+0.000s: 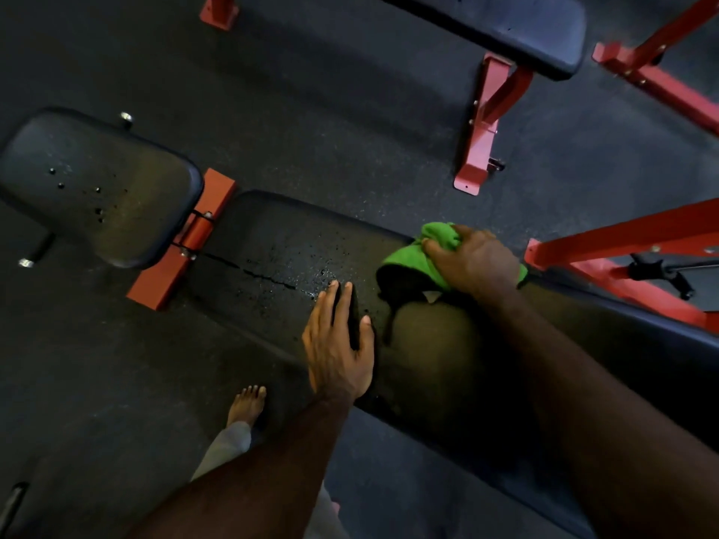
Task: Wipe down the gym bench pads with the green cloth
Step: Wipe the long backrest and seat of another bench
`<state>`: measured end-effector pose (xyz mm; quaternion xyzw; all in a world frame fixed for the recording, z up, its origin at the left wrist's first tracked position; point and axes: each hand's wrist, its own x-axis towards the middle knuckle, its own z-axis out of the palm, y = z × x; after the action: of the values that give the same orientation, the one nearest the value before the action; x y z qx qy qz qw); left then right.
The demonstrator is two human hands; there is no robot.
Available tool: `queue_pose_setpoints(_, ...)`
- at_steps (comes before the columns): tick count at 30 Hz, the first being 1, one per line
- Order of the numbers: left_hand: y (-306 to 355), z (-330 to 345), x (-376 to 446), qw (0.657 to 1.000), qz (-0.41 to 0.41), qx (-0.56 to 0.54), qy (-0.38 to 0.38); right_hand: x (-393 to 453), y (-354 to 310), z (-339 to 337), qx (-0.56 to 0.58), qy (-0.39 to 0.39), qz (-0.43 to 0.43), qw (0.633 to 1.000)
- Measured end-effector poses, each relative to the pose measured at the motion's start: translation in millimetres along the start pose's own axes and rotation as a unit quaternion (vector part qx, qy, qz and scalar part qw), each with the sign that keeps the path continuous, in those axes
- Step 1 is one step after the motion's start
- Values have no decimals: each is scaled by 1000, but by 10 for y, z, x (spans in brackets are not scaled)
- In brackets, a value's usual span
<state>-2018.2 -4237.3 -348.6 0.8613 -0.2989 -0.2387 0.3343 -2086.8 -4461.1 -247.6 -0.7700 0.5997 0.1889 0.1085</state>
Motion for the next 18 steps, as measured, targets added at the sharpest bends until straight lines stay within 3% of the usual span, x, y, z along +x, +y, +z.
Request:
queue_pose_setpoints(2, -10, -13, -9, 1000, 2, 1, 3, -157, -220, 142, -36, 13, -38, 999)
queue_pose_setpoints(5, -21, -17, 1, 1000, 10, 11, -5, -700, -165, 337, -44, 16, -249, 967)
queue_pose_setpoints(6, -27, -23, -6, 1000, 9, 13, -7, -744, -45, 368, -47, 9, -281, 958)
queue_pose_setpoints(8, -15, -21, -12, 1000, 8, 10, 0, -601, 97, 323, -51, 43, -252, 965)
queue_pose_setpoints(11, -22, -7, 5, 1000, -1, 0, 0, -422, -47, 256, -1, 60, -75, 995)
queue_pose_setpoints(12, -30, 1, -3, 1000, -1, 1, 1, -472, -126, 285, 7, 63, -67, 996)
queue_pose_setpoints(16, -47, 14, -7, 1000, 11, -6, 5, -1073, 45, 510, -39, 39, -244, 968)
queue_pose_setpoints(18, -32, 24, -6, 1000, 5, -3, 14, -1274, 346, 463, -45, 28, -272, 961)
